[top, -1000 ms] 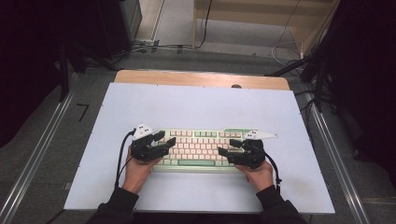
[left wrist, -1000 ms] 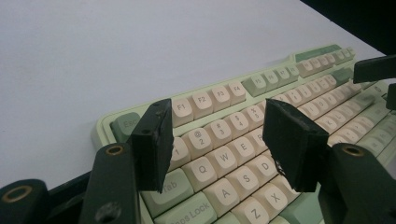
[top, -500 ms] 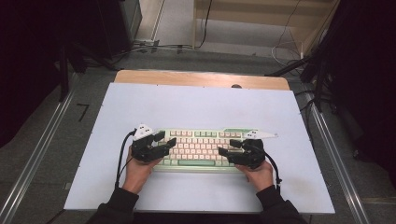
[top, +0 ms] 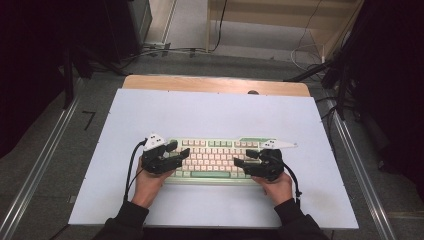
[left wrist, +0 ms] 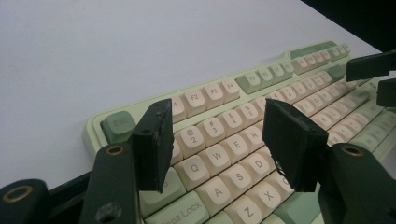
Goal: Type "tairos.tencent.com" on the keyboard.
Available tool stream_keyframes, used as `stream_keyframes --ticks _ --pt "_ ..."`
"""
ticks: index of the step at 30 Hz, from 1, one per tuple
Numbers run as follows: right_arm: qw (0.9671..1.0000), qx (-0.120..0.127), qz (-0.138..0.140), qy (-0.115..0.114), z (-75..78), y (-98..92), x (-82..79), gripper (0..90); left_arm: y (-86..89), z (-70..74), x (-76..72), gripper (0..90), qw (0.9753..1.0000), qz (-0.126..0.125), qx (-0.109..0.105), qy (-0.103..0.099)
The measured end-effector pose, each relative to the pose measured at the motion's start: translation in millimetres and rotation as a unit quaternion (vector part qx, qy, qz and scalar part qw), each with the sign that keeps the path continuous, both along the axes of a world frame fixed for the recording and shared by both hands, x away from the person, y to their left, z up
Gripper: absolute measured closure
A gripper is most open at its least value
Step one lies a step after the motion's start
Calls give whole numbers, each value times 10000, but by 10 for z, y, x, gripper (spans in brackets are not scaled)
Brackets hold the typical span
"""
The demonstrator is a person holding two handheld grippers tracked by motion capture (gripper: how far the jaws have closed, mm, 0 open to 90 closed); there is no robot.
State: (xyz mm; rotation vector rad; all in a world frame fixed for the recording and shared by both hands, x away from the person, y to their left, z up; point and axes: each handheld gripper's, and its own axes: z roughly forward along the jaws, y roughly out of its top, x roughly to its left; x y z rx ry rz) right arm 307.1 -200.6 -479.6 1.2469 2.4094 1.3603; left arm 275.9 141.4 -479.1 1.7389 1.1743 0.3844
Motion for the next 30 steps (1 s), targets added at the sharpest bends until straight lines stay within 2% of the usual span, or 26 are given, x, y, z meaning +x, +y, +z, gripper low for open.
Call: stream_keyframes --ticks 5,10,18,21,24,30 --pt "10000 -4 -1 10 -1 3 -1 324 -21 7 -12 461 10000 -77 -46 -17" --pt "10000 -1 2 9 -1 2 -1 326 -49 12 -28 535 9997 -228 -88 -34" --pt "10000 -5 9 26 -4 8 -2 332 -90 12 -42 829 9981 -576 -202 -3" --pt "10000 -11 15 25 -5 10 -2 333 -111 9 -46 898 9973 -699 -200 26" --pt "10000 -12 18 25 -7 10 -1 334 -146 2 -55 900 9966 -800 -184 53" --pt "10000 -16 28 33 -12 16 0 335 -242 -29 -74 900 9953 -963 -2 98"
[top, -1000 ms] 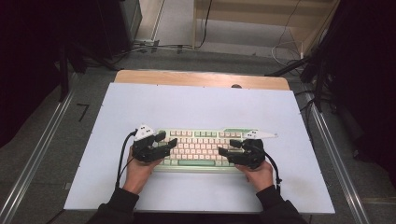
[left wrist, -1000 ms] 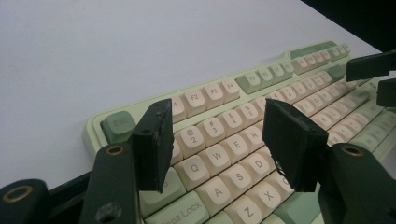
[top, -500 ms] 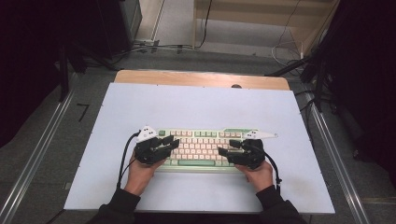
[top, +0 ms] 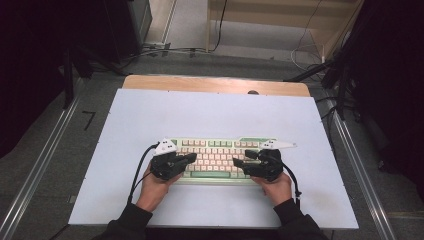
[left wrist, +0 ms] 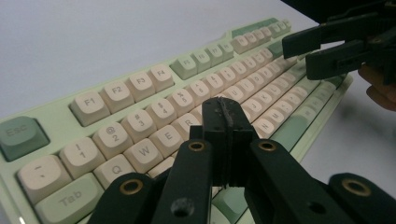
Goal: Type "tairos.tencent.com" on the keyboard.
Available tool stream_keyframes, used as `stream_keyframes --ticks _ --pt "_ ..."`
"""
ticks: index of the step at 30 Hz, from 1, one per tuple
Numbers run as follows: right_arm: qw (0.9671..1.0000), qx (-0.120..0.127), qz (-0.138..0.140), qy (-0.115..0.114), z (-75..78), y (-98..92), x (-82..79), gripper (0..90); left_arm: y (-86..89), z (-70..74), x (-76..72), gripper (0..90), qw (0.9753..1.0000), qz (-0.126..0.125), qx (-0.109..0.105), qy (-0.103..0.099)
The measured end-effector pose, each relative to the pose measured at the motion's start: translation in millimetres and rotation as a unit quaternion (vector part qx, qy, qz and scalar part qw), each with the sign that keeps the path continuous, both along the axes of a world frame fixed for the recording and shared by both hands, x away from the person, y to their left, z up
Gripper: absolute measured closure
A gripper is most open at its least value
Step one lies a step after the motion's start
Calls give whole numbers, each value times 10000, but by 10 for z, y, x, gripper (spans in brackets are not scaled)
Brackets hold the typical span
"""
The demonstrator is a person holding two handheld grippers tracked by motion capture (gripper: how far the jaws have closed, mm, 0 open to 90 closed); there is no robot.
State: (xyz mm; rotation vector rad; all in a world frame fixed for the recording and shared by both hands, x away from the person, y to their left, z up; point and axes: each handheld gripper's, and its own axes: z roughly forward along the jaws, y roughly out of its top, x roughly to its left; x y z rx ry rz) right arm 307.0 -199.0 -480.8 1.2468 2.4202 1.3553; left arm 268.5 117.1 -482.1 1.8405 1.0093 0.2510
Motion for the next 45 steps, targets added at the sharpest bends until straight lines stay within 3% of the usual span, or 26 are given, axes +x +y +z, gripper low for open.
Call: stream_keyframes --ticks 14,25,37,40,45 --pt "10000 -4 12 18 -7 10 -1 336 -169 -81 -27 900 9991 -58 422 38" --pt "10000 -2 12 26 -9 14 -1 337 -190 -110 -16 900 9980 -77 608 159" --pt "10000 -20 5 34 -12 11 2 339 -191 -120 -15 900 9979 -77 605 222" --pt "10000 -26 7 35 -14 12 2 339 -192 -133 -6 900 9972 -104 669 321" --pt "10000 -32 8 39 -17 16 0 339 -172 -125 -11 900 9979 -80 580 280"
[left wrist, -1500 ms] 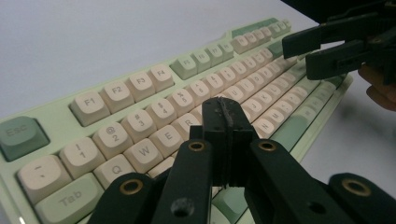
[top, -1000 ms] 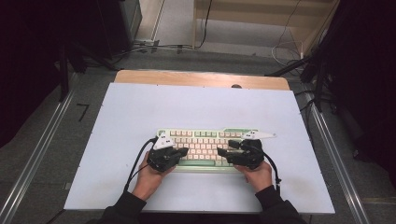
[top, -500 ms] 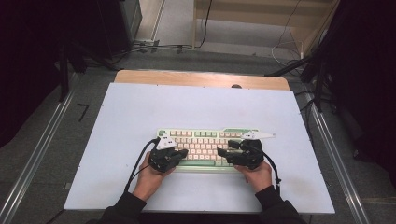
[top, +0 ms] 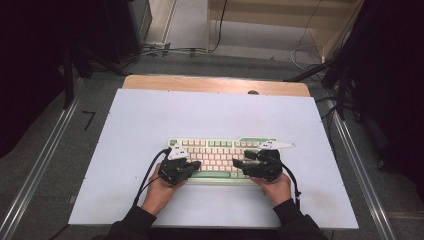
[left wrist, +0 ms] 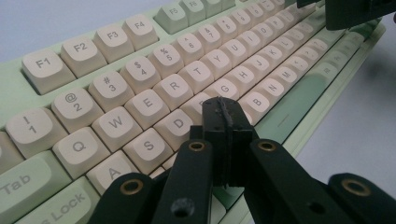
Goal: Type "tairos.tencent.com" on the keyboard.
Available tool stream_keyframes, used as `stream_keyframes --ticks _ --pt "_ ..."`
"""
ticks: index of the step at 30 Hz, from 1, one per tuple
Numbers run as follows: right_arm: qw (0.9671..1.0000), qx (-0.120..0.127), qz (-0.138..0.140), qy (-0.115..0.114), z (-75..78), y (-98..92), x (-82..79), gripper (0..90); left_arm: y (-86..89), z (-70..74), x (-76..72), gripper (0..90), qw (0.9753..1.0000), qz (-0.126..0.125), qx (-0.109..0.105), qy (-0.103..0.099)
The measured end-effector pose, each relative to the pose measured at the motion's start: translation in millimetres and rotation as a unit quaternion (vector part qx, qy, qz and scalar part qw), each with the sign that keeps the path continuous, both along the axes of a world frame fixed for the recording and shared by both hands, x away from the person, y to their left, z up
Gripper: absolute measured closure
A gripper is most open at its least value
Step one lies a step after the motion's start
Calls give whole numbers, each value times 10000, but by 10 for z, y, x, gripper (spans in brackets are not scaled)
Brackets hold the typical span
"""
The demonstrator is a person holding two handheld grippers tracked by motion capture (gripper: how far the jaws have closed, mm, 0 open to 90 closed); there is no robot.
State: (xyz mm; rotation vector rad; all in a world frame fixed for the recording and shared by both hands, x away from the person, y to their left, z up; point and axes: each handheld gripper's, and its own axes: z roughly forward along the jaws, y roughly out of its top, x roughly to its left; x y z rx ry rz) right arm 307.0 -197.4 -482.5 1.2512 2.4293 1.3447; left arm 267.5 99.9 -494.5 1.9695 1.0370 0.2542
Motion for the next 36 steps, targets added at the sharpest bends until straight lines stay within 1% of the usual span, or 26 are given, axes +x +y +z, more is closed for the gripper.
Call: stream_keyframes --ticks 1,2,5,6,8,10,13,15,18,22,25,27,31,36 --pt "10000 2 1 -7 1 -2 1 339 13 16 -4 900 9999 28 -85 -68" --pt "10000 3 -1 -13 2 -4 1 339 27 37 -11 841 9997 95 -156 -148" --pt "10000 3 -5 -11 2 -7 2 341 93 95 -25 589 9977 375 -318 -462" --pt "10000 6 -8 -8 1 -5 3 342 122 107 -23 522 9968 493 -343 -524" --pt "10000 5 -3 -7 0 -3 2 346 190 117 -13 461 9949 697 -428 -593" --pt "10000 4 2 -10 0 0 1 357 244 113 4 417 9930 913 -471 -583" --pt "10000 22 22 -3 1 -1 1 411 314 106 25 412 9907 1123 -514 -570" --pt "10000 47 47 -8 4 -1 -1 457 343 108 26 412 9888 1257 -493 -638" --pt "10000 50 31 3 0 4 1 565 370 115 19 413 9860 1410 -504 -733" --pt "10000 -30 38 -20 -4 7 8 753 373 106 20 415 9850 1476 -499 -737" --pt "9999 -57 58 -93 9 16 1 841 370 102 20 419 9852 1472 -484 -735" --pt "9999 -70 85 -116 17 25 -2 875 367 99 19 420 9853 1470 -471 -733" --pt "9997 -53 191 -139 18 68 14 877 362 95 21 422 9855 1466 -464 -722" --pt "9995 -89 206 -206 3 122 45 877 357 92 21 428 9854 1473 -454 -722"
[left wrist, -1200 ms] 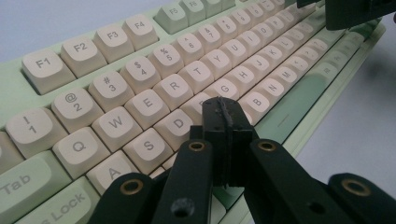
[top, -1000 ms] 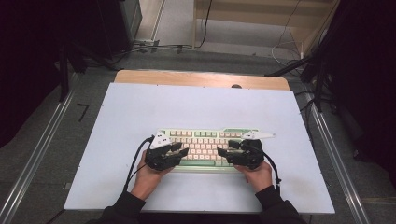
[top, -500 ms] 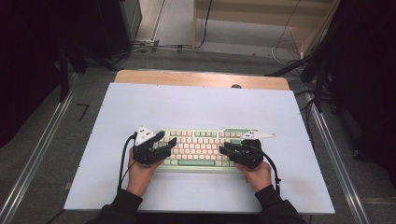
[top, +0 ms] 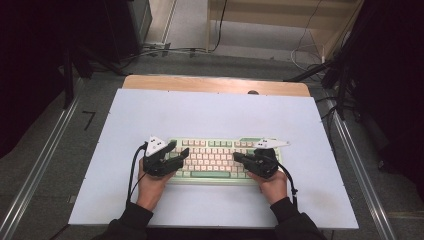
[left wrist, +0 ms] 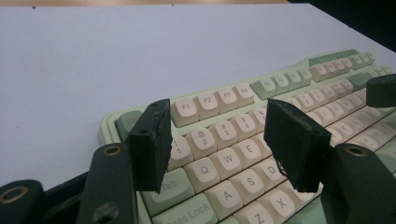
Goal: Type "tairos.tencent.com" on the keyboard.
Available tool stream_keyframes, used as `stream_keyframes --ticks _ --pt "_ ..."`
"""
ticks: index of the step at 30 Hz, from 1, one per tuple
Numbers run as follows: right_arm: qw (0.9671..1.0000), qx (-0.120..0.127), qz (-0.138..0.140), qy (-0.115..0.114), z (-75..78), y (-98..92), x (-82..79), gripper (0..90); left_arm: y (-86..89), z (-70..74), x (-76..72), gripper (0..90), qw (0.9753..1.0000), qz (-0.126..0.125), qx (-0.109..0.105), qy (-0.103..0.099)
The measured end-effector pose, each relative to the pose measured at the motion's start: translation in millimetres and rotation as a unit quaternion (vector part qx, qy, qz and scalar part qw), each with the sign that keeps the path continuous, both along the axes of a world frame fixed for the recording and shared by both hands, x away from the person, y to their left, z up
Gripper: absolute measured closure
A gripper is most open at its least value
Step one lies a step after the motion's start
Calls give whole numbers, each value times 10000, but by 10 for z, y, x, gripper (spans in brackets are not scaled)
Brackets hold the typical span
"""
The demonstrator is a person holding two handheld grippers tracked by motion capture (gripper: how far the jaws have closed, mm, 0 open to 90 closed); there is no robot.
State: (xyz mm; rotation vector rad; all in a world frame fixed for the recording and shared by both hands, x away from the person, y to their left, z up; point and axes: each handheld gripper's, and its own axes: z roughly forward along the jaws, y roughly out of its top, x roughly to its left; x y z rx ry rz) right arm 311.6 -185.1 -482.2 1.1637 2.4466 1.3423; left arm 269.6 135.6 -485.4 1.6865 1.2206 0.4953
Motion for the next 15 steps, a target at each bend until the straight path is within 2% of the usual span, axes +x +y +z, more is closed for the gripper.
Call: stream_keyframes --ticks 15 --pt "9997 -254 6 -34 -61 156 80 877 -15 -8 2 429 10000 -22 33 25"
